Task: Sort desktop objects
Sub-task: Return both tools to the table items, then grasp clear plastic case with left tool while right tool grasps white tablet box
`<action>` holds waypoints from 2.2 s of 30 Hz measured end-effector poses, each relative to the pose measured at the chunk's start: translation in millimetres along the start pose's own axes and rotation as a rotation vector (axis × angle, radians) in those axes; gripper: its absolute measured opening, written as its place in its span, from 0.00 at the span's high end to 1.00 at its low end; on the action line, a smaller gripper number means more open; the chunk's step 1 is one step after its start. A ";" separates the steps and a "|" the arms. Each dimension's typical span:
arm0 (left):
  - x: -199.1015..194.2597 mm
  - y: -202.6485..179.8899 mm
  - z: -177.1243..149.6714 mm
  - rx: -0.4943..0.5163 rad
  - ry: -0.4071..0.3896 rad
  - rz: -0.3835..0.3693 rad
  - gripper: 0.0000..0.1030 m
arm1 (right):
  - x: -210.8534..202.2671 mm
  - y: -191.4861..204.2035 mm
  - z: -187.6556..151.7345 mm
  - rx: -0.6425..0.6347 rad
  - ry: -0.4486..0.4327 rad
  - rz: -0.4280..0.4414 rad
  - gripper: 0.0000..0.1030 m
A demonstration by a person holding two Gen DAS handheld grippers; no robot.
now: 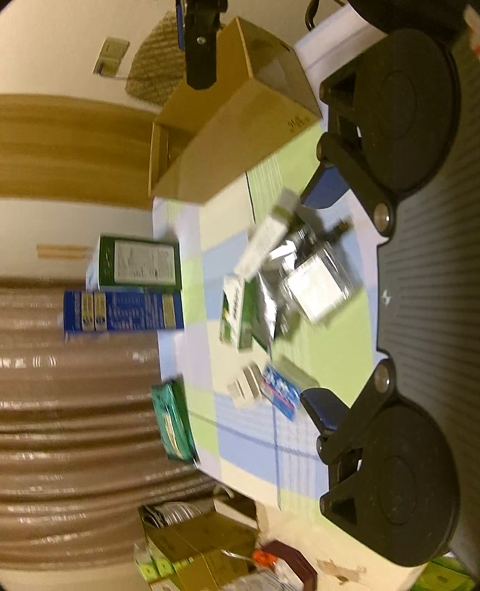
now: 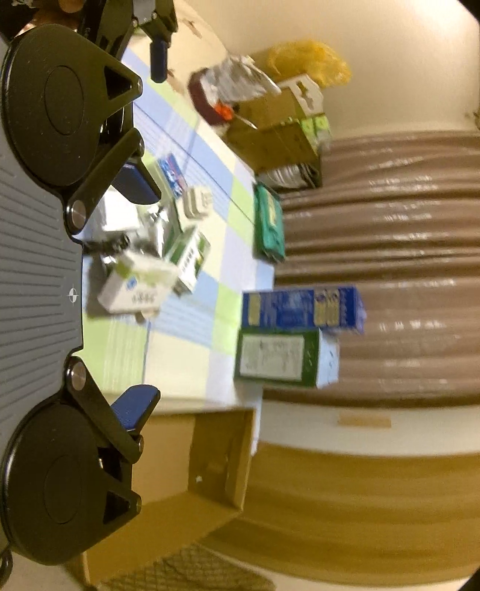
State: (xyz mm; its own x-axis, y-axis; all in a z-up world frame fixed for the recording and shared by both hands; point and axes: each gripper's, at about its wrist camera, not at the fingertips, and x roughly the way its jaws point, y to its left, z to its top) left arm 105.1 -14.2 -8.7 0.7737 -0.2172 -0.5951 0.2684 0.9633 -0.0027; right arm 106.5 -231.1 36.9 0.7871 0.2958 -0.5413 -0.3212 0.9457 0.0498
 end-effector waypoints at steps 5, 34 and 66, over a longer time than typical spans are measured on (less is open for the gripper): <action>2.7 21.1 -17.2 -0.016 0.018 0.008 0.02 | 28.1 12.7 -12.9 -0.006 0.054 0.036 0.02; 144.3 13.6 -31.0 -0.185 0.096 -0.136 0.02 | 156.1 -15.8 -27.3 0.050 0.172 0.064 0.02; 132.6 6.7 -35.4 -0.018 0.143 -0.051 0.50 | 122.8 -4.1 -65.2 0.106 0.262 -0.049 0.32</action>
State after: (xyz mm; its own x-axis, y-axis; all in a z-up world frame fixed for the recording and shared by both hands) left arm 189.2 -31.0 -116.1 0.6695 -0.2429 -0.7020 0.2942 0.9545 -0.0496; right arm 170.1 -207.4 -84.4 0.6331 0.2176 -0.7428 -0.2181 0.9709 0.0985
